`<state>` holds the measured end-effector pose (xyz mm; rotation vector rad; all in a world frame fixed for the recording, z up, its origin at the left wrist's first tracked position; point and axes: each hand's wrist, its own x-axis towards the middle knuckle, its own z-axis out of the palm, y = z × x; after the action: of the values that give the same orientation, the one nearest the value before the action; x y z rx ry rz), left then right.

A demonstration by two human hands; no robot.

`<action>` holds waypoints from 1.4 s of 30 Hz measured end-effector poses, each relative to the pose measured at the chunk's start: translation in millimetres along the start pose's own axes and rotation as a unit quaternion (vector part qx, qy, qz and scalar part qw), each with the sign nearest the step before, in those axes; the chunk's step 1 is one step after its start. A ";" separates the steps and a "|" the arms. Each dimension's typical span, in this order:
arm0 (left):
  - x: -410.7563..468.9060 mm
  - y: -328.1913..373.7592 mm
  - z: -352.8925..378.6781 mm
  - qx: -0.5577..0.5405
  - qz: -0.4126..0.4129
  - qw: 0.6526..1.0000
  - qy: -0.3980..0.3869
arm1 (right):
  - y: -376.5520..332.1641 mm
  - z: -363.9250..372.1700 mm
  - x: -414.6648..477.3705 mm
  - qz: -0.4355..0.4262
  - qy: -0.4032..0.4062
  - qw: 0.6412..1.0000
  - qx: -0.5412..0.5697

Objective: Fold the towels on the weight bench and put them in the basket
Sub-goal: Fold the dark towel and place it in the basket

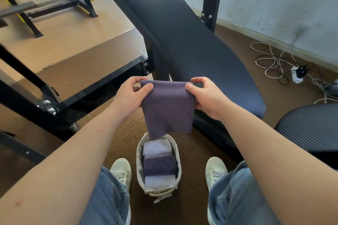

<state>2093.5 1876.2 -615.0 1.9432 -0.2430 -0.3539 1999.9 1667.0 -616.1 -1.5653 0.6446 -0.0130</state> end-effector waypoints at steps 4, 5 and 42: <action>2.3 -1.2 -1.1 0.008 -0.039 0.999 0.024 | -0.9 -3.3 -4.1 0.003 -0.092 0.995 0.042; 2.8 -2.2 -1.2 0.012 -0.054 0.998 0.006 | -1.0 -3.3 -4.9 -0.009 -0.090 0.995 0.030; -0.3 -7.9 -3.3 0.085 0.075 0.992 -0.053 | -1.9 -9.0 -4.9 -0.167 0.036 0.964 -0.201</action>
<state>2094.4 1882.2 -621.1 2.0609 -0.5004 -0.3466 1993.0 1660.6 -611.5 -2.0629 0.4478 -0.2041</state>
